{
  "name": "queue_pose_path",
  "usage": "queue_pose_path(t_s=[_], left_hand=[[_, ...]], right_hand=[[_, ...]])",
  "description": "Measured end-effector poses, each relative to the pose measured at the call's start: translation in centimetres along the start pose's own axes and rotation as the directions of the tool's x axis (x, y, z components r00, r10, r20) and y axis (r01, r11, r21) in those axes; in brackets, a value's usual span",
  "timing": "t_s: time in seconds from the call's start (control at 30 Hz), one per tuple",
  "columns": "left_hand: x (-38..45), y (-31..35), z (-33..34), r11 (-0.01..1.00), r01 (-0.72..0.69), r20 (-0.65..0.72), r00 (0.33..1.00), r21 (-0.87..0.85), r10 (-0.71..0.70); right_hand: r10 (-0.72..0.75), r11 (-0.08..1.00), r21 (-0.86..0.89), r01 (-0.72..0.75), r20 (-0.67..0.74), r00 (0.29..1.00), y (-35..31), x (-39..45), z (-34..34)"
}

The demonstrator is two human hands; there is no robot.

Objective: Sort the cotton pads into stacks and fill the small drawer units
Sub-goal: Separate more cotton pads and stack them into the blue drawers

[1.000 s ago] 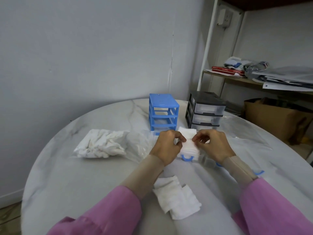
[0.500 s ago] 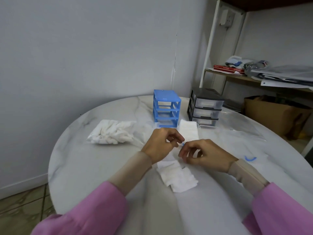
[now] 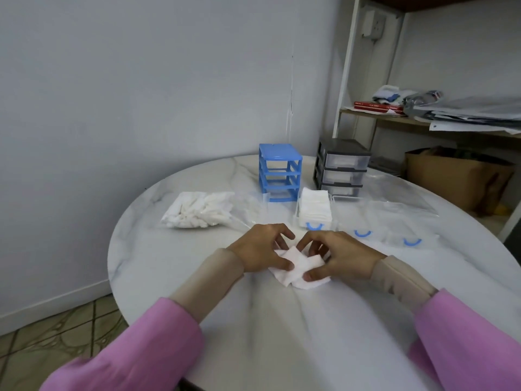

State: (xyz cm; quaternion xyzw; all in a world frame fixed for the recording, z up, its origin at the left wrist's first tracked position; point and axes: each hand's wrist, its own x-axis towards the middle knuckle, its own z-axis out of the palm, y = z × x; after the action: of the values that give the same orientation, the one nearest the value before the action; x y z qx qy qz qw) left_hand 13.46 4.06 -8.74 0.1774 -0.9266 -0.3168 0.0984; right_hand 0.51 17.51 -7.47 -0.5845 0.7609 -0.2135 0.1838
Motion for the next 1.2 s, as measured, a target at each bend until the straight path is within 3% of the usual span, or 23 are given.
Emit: queue_pose_path(t_s=[0.27, 0.37, 0.43, 0.5, 0.57, 0.63, 0.73, 0.9, 0.97, 1.03, 1.13, 1.2], left_hand=[[1.2, 0.9, -0.1, 0.991, -0.023, -0.055, 0.998, -0.135, 0.016], [2.3, 1.2, -0.2, 0.955, -0.045, -0.132, 0.991, -0.293, 0.006], [3.3, 1.5, -0.2, 0.896, -0.046, -0.199, 0.979, -0.442, -0.048], [4.4, 2.0, -0.4, 0.816, -0.059, -0.247, 0.963, -0.576, -0.105], [5.2, 2.6, -0.5, 0.703, -0.072, -0.245, 0.958, -0.708, -0.148], [6.0, 2.9, -0.6, 0.603, -0.083, -0.23, 0.958, -0.794, -0.172], [7.0, 3.0, -0.3, 0.539, -0.085, -0.209, 0.962, -0.838, -0.173], [7.6, 2.6, 0.8, 0.47, -0.146, -0.24, 0.96, -0.871, -0.147], [7.6, 2.3, 1.0, 0.45, -0.167, -0.26, 0.953, -0.878, -0.153], [7.7, 2.2, 1.0, 0.447, -0.177, -0.275, 0.947, -0.877, -0.165], [7.8, 1.9, 1.0, 0.479, -0.171, -0.294, 0.936, -0.861, -0.194], [7.8, 1.7, 0.9, 0.478, -0.168, -0.304, 0.927, -0.862, -0.222]], right_hand=[[0.036, 0.981, 0.193, -0.008, -0.144, 0.989, 1.6, -0.2, -1.5], [0.04, 0.982, 0.191, 0.007, -0.242, 0.969, 2.6, 0.0, -2.7], [0.048, 0.982, 0.19, 0.013, -0.315, 0.948, 3.1, 0.3, -3.4], [0.105, 0.95, 0.312, 0.025, -0.395, 0.913, 3.6, 0.8, -4.0], [0.178, 0.89, 0.454, 0.053, -0.451, 0.874, 4.1, 1.2, -4.4], [0.182, 0.876, 0.474, 0.088, -0.495, 0.85, 4.2, 1.8, -4.6], [0.165, 0.888, 0.446, 0.109, -0.531, 0.831, 3.9, 2.8, -4.5], [0.3, 0.741, 0.654, 0.156, -0.529, 0.794, 2.9, 4.6, -3.7], [0.268, 0.8, 0.575, 0.172, -0.6, 0.754, 3.1, 5.1, -3.3], [0.26, 0.84, 0.519, 0.156, -0.639, 0.724, 3.4, 5.3, -2.8], [0.299, 0.777, 0.606, 0.169, -0.592, 0.748, 4.0, 5.5, -2.3], [0.321, 0.763, 0.62, 0.185, -0.611, 0.723, 4.2, 5.4, -2.5]])
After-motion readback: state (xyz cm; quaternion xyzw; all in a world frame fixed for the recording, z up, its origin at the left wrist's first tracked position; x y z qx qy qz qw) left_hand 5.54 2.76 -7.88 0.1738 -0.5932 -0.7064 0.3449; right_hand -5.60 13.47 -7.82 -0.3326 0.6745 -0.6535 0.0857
